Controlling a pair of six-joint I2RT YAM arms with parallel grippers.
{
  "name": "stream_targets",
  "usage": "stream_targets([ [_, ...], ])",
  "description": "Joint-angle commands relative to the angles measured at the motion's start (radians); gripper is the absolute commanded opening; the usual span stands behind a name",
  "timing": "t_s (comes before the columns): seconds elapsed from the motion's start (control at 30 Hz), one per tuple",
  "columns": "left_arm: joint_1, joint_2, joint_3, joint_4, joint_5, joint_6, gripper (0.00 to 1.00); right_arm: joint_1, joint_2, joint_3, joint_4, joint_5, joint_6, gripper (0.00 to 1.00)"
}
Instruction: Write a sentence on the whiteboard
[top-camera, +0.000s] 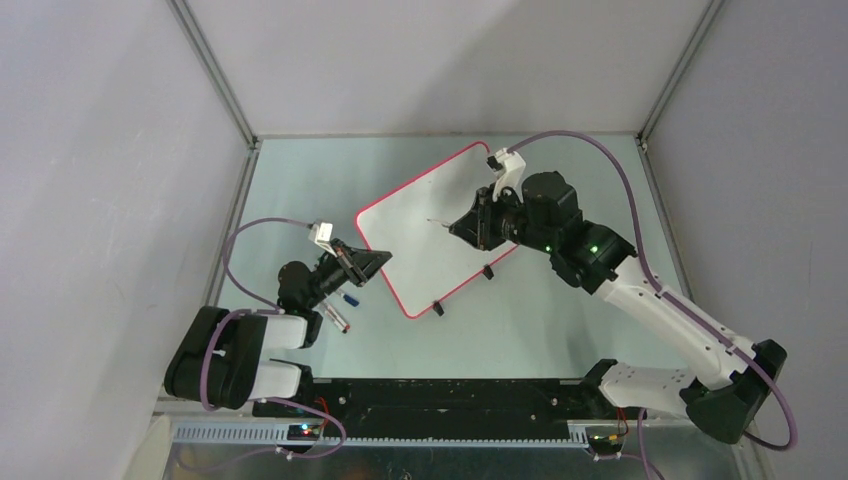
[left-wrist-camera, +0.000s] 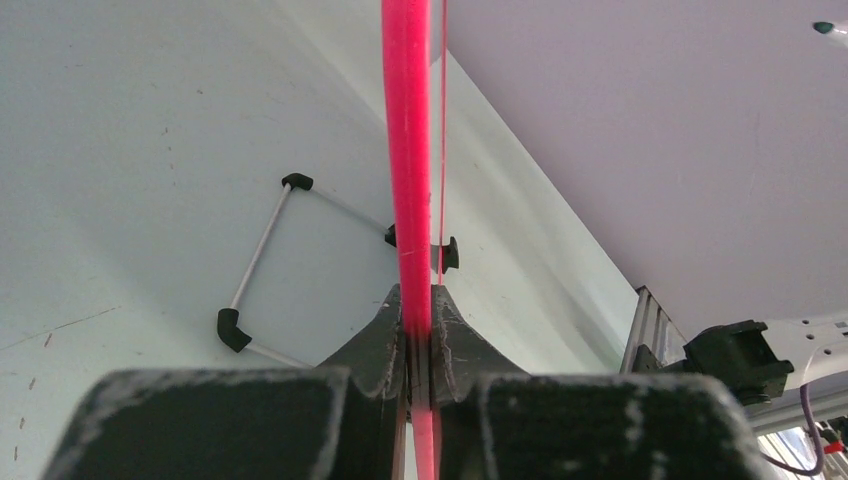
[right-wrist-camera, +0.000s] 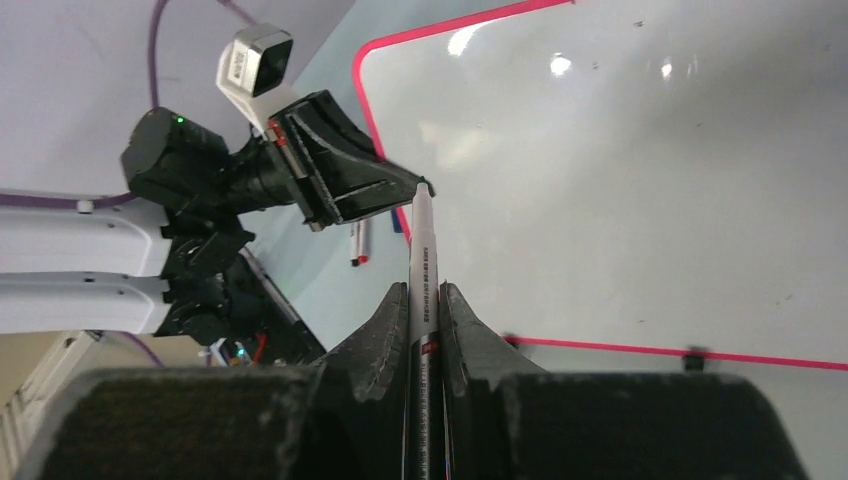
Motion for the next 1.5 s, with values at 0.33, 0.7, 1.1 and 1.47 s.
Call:
stream_targets([
  [0.33,0.006,0.022,0.03,-0.007,-0.008,0.085,0.02,0.04,0.19,0.302,-0.136,0.154,-0.106,0.0],
  [0.7,0.006,-0.004,0.031,-0.06,-0.03,0.094,0.0,0.059,0.277,0.336,-0.072,0.115,-0.19,0.0],
  [1.1,0.006,0.063,0.031,0.057,0.005,0.031,0.0,0.051,0.288,0.326,-0.052,0.115,-0.272,0.0],
  [1.47,0.007,0.111,0.048,0.099,0.029,-0.007,0.01,0.045,0.294,0.239,-0.03,0.102,-0.3,0.0],
])
